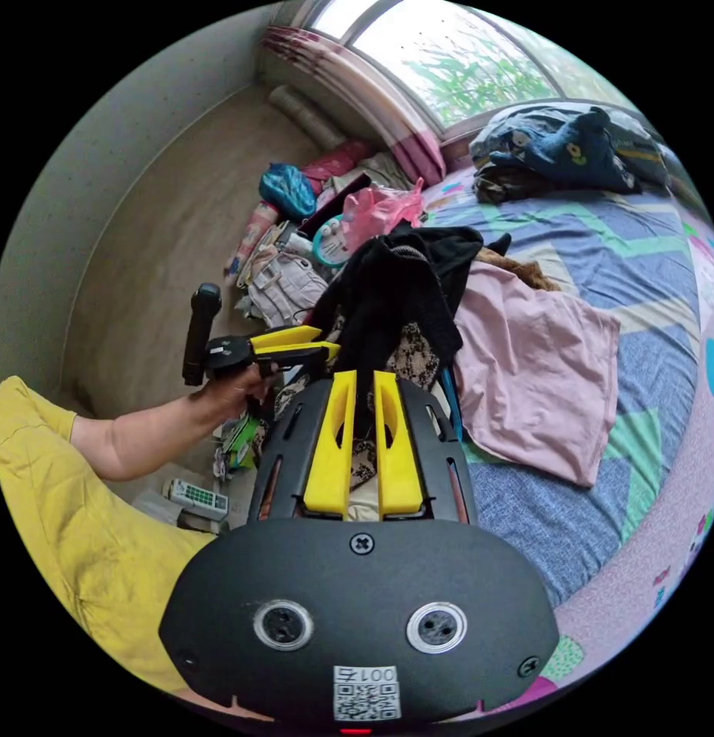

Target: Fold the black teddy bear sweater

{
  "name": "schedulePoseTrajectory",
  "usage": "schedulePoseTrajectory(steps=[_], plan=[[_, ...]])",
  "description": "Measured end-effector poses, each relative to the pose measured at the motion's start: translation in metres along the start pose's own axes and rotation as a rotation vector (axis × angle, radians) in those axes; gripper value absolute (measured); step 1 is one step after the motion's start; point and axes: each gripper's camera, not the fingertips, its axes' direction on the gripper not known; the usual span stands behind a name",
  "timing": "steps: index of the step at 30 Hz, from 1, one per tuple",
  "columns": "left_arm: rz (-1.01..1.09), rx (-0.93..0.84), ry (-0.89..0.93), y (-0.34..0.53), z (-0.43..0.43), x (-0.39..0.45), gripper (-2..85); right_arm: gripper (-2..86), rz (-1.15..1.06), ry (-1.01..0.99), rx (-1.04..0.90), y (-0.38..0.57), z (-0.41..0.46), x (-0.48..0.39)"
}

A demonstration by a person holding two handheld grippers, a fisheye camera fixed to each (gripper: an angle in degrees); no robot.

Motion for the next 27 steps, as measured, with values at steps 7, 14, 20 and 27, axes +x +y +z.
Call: schedulePoseTrajectory(steps=[7, 14, 20, 27], plan=[[0.043, 0.196, 0.165, 0.042, -0.082, -0.105, -0.3, 1.1, 0.089, 0.044, 0.065, 0.012, 0.033, 0.019], [-0.169, 0.222, 0.162, 0.088, -0.163, -0.268, -0.6, 3.9, 0.018, 0.063, 0.059, 0.014, 0.079, 0.017], [-0.261, 0.169, 0.172, 0.135, -0.165, -0.330, -0.6, 7.4, -0.148, 0.005, 0.012, 0.024, 0.113, -0.007], [-0.326, 0.156, 0.196, 0.163, -0.163, -0.364, -0.5, 8.9, -0.313, 0.066, -0.049, 0.034, 0.139, -0.045]])
